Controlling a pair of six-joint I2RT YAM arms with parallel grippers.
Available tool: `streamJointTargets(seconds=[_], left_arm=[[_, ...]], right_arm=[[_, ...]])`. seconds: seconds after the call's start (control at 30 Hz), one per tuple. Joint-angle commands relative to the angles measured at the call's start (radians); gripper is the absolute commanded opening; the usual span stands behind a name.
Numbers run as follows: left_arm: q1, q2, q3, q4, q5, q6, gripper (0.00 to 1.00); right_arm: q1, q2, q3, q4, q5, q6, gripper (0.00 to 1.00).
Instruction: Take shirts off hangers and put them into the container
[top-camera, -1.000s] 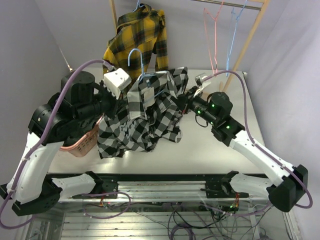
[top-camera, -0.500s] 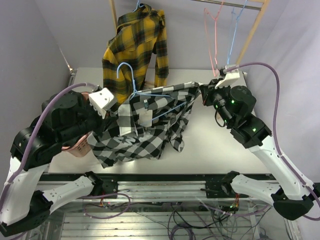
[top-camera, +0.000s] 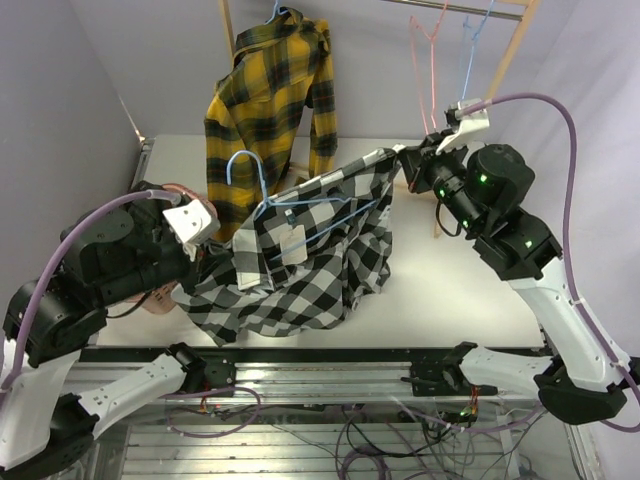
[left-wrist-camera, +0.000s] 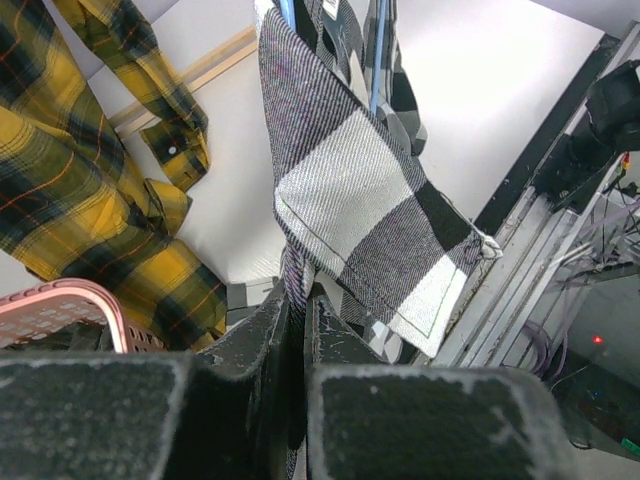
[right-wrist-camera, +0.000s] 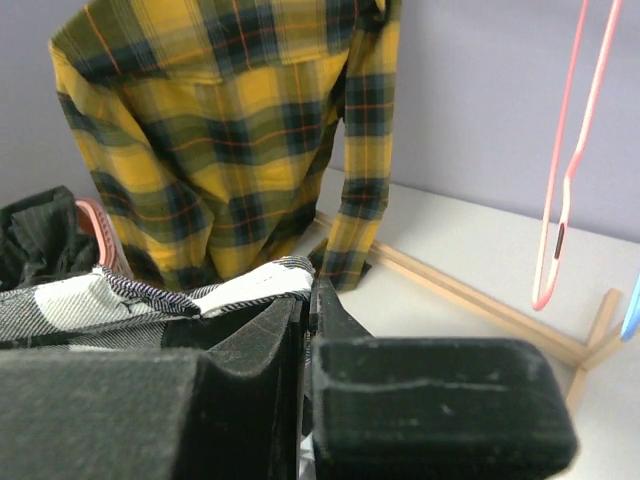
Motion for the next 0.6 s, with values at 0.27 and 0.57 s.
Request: streamJointTargets(seconds=[0.27,0.57], left_arm=[[0.005,-0.047,0.002,-0.037,0.078,0.026,0.07],[0.004,-0.105,-0.015,0.001,0.248,0.04,0.07]], right_arm=[[-0.023,0.037,0.083,0.127,0.219,-0.069,0.0],[-0.023,0.088,0.114,0.191,0.185,-0.091,0.0]])
